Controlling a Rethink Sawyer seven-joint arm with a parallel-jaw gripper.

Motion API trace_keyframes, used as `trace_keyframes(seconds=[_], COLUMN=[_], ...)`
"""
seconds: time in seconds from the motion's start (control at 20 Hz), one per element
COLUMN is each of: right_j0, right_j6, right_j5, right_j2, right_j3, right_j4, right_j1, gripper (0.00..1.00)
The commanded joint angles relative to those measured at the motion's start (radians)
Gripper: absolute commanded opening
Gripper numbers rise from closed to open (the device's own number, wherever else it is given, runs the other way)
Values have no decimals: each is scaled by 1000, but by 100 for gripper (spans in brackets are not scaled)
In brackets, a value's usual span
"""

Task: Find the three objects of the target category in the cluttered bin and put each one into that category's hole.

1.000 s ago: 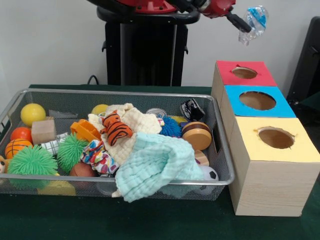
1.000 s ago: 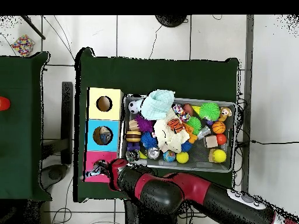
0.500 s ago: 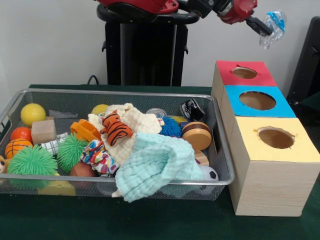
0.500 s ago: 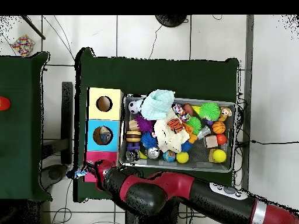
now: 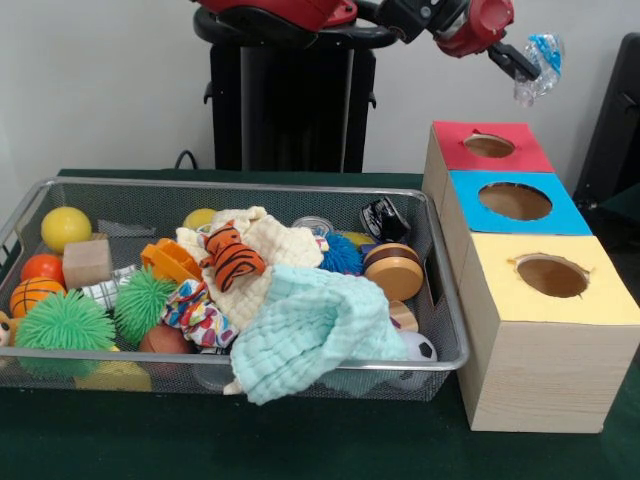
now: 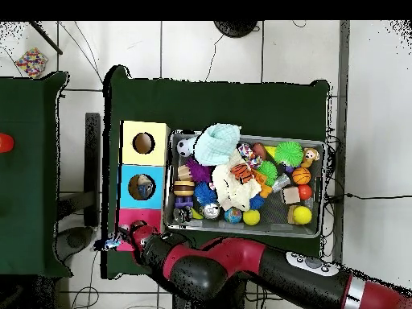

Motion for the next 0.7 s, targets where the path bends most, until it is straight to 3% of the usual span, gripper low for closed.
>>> trace_keyframes(seconds=[0.05,0.7], right_j0=[-9,16], right_j6=[253,264], right_j5=[-91,-88], right_j2=[-60,-79], right_j3=[-207,-255], right_j4=[-77,-119], right_j1=[25,20], gripper=[0,0])
